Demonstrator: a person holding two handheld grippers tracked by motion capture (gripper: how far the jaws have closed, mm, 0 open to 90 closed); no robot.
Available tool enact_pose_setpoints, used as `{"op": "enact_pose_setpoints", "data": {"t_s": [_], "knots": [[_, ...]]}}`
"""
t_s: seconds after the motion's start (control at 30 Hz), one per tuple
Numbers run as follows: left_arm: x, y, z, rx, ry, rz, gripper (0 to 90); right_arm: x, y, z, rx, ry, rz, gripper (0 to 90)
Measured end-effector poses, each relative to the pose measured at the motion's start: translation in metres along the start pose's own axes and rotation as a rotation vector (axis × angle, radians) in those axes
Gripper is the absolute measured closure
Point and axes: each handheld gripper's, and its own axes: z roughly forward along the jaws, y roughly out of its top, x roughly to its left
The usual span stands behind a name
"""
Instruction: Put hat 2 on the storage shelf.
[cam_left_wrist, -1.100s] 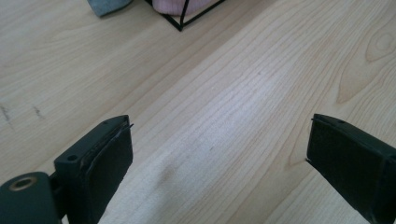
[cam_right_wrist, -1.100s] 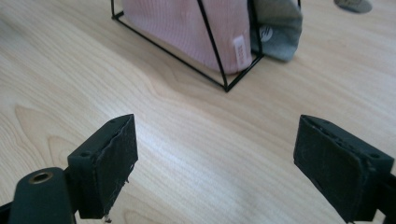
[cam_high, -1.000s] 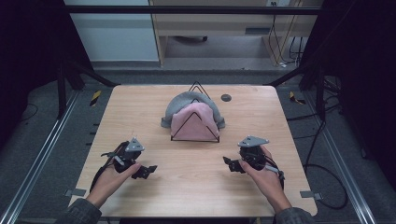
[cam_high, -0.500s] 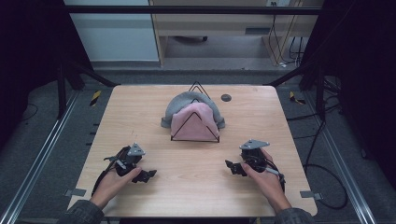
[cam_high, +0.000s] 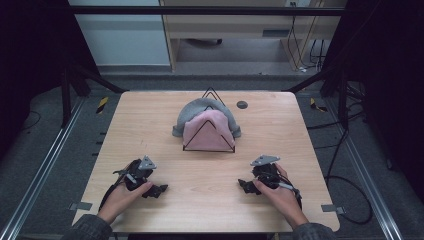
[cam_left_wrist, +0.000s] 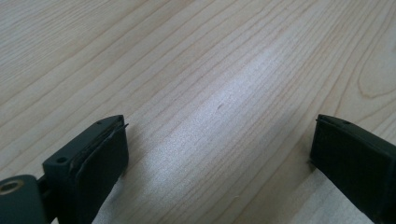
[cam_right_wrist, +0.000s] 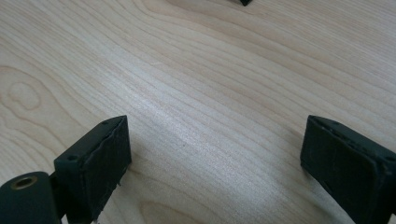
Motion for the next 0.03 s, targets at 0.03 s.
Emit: {"op": "enact_pose_setpoints", "data": {"t_s": [0.03], "knots": [[0.0009,-0.0003,-0.0004,0.001,-0.004,-0.001,3.3,0.0010,0.0002,0.0008,-0.001,-0.009,-0.003,8.1]]}}
